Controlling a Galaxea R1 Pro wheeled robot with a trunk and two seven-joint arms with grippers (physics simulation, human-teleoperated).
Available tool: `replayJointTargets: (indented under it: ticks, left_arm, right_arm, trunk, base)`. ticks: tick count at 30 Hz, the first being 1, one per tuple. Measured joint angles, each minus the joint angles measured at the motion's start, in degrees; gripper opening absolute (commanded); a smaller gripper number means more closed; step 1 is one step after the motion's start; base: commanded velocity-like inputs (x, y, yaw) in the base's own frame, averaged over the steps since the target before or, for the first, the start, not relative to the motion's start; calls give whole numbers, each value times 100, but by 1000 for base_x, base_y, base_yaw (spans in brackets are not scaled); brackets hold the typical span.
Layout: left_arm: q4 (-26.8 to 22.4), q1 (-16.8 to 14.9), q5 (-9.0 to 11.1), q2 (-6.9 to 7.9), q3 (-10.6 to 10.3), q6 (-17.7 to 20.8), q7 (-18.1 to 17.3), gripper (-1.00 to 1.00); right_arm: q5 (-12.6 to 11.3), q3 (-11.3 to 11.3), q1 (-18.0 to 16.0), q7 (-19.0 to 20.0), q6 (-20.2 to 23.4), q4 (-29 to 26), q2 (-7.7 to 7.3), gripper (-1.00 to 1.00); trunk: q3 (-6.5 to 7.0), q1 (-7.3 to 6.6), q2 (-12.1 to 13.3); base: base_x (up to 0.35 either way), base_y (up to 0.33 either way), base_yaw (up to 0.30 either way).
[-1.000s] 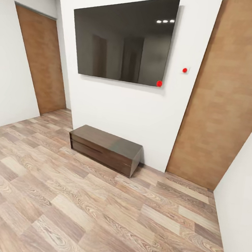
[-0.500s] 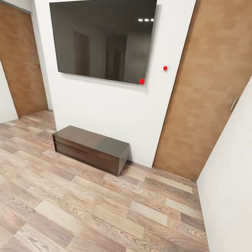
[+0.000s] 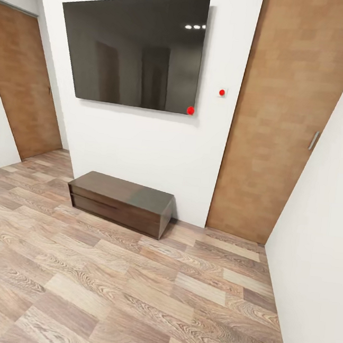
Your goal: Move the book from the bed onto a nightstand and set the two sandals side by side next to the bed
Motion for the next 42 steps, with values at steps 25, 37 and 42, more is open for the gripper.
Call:
replayJointTargets:
  ticks: [25,37,42]
  left_arm:
    - [0,0,0,0,0,0,0,100]
    - [-309,-15,-8,-5,0,121,7,100]
    - [-893,-241,-8,4,0,996,14,100]
  right_arm:
    - [-49,-30,0,0,2,0,4,100]
    - [-48,-32,0,0,5,0,4,100]
    - [-48,-34,0,0,6,0,-1,100]
  trunk:
    - [0,0,0]
    - [0,0,0]
    - [1,0,0]
  base:
    - [0,0,0]
    - [0,0,0]
    - [0,0,0]
